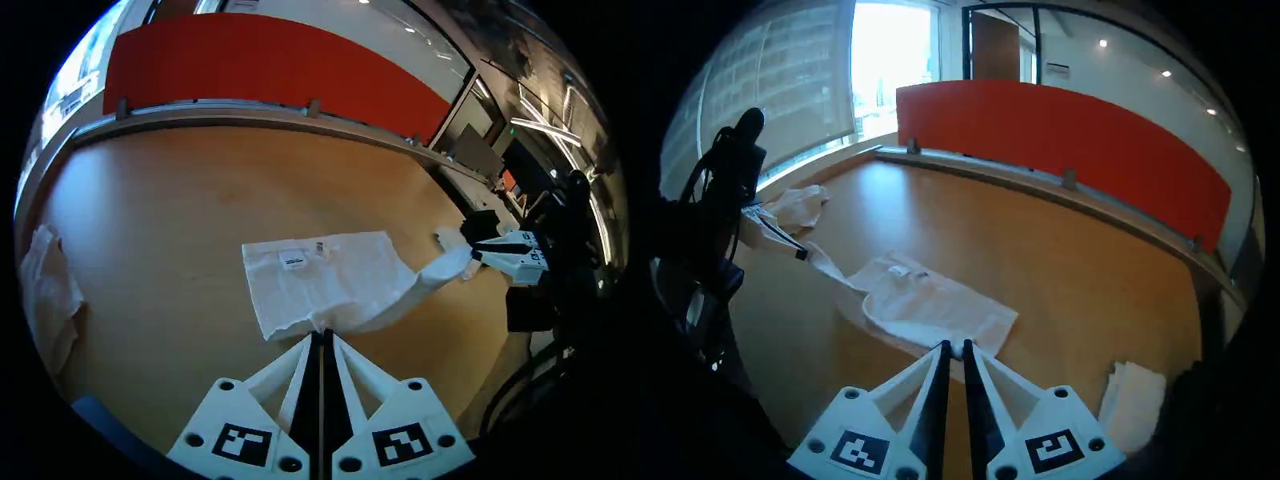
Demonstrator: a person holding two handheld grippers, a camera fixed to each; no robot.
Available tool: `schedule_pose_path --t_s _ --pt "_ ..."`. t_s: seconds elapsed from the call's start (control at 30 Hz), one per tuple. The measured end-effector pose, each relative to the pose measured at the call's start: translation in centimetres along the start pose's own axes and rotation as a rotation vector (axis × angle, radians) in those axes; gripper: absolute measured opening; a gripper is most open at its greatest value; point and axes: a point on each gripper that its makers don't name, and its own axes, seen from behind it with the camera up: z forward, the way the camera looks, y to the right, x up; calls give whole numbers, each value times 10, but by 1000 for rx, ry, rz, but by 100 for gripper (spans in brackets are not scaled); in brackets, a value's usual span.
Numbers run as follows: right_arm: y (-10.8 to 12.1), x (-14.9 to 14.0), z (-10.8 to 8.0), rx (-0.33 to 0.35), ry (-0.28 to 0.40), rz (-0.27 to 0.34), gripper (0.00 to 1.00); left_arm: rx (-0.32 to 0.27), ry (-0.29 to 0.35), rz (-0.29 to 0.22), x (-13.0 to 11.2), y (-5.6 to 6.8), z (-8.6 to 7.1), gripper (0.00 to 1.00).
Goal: Fold towel
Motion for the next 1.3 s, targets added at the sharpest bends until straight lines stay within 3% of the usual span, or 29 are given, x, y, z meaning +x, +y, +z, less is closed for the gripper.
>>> schedule_pose_path --t_s 0.37,0.9,1.3 --pt "29 16 37 -22 -2 34 12 25 9 -72 28 -21 31 2" --pt "38 -8 77 -28 -70 94 12 22 -17 -85 26 -43 70 2" --pt "52 -19 104 -62 -94 137 13 45 -27 -134 29 -60 101 5"
